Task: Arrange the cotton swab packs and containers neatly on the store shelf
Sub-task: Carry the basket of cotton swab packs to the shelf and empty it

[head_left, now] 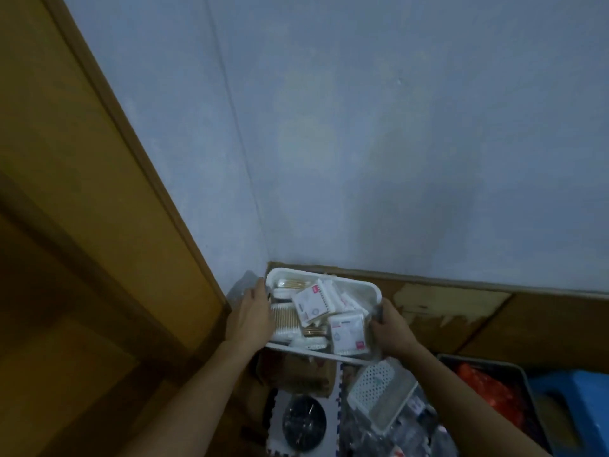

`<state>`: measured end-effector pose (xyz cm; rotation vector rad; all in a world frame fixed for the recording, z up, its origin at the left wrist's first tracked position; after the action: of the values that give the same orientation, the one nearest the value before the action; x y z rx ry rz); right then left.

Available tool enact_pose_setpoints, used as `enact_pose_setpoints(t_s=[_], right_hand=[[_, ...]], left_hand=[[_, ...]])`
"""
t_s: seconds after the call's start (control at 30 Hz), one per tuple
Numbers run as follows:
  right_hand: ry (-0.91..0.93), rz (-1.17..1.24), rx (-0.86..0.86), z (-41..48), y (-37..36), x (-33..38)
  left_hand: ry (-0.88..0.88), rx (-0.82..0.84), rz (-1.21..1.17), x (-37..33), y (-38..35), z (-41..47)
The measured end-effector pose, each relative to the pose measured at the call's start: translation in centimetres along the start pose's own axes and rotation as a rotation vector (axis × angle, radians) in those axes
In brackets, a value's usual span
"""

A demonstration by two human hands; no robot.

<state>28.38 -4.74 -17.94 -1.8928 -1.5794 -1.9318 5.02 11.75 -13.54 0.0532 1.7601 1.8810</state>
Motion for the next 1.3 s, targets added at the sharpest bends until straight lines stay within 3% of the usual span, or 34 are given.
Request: enact_pose_setpoints(t_s=[0.17, 0.3, 0.57, 0.97, 1.3], right_hand=[[0.026, -0.116, -0.226, -2.4, 7.6, -2.9], [-0.035, -0.083, -0.488, -6.7, 14.1, -6.5], [-0.191, 0.088, -0.833, -16.9, 26.2, -16.7], [-0.179, 0.267, -1.078, -32.8, 46.5, -32.8], [-0.344, 0.288, -1.228, -42.1, 56.7, -45.3]], left_hand=[[-0.092, -0.069, -0.273, -5.8, -1.2, 0.0], [-0.188, 0.066, -0.473, -13.2, -2.5, -2.0], [-0.471, 0.224, -0.498, -30.4, -4.1, -10.8], [-0.813, 0.461, -0.446, -56.3, -7.8, -33.0], [-0.974, 0.526, -0.553, -72.0, -11.0, -46.0]])
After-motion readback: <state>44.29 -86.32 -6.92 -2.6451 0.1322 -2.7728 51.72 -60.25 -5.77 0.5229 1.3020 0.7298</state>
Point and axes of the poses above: each hand's wrist, its own z-axis towards the middle knuckle, its own y-axis out of the back of the hand, x = y × z, the point moved 4 cm from there along z, towards the middle knuckle, and after that the axes turned 14 degrees about -x, right-handed, at the moved point
